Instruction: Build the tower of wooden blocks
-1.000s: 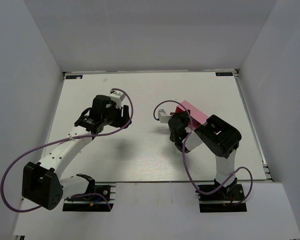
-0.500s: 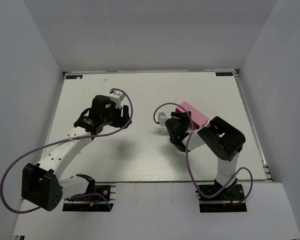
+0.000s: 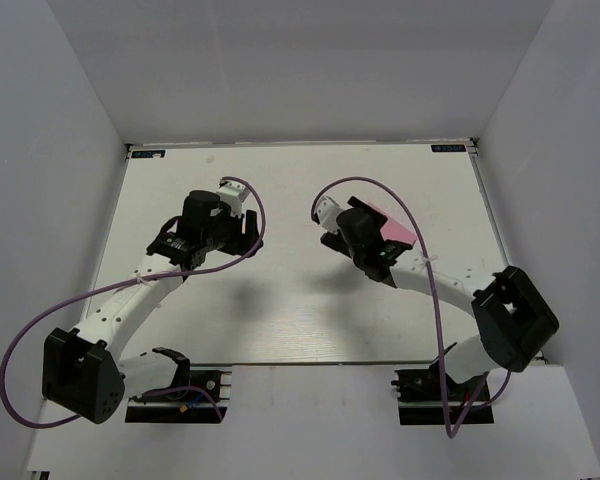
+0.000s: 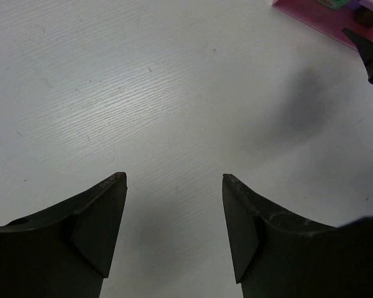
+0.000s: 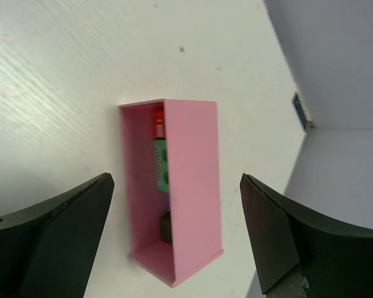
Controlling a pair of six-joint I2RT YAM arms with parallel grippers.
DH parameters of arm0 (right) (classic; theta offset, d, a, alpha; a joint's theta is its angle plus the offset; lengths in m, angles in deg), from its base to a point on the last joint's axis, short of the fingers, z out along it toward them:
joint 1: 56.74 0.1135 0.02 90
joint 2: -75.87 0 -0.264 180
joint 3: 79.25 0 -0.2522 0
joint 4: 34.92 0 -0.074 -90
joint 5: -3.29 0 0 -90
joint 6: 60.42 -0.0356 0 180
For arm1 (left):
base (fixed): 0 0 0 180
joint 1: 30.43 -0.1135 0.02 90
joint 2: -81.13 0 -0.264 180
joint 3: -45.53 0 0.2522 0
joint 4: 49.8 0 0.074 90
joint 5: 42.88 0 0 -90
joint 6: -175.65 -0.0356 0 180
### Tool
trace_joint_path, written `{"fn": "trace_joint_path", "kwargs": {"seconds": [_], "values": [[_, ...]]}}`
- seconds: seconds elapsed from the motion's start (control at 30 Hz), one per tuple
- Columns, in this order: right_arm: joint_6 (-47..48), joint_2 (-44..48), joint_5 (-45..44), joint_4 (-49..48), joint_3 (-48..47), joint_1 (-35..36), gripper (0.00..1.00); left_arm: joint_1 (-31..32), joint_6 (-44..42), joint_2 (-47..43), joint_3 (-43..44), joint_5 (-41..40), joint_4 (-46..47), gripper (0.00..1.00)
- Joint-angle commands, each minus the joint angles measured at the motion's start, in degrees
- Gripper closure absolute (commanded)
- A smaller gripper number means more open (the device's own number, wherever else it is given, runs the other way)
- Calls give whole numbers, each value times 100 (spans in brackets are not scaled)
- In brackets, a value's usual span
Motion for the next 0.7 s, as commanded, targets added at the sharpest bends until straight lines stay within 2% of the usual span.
{"fn": "trace_joint_path", "kwargs": {"seconds": [0.0, 0.17, 0.27, 0.5, 0.53, 0.67], "values": [[-901, 158, 1005, 1155, -344, -195, 10, 35, -41, -200, 13, 138, 68, 27], [-1149, 299, 1937, 1840, -758, -784, 10, 35, -41, -148, 118, 244, 68, 26], [-1167, 220, 2570, 2227, -1057, -1467, 10, 88, -41, -86, 224, 358, 68, 26], [-1044, -69, 3371, 2711, -1514, -2234, 10, 202, -41, 151, 444, 359, 68, 25], [-1018, -149, 3780, 2781, -1532, -2322, 10, 263, -41, 203, 444, 411, 68, 25], [-903, -237, 4144, 2958, -1567, -2524, 10, 317, -41, 257, 497, 411, 68, 25]]}}
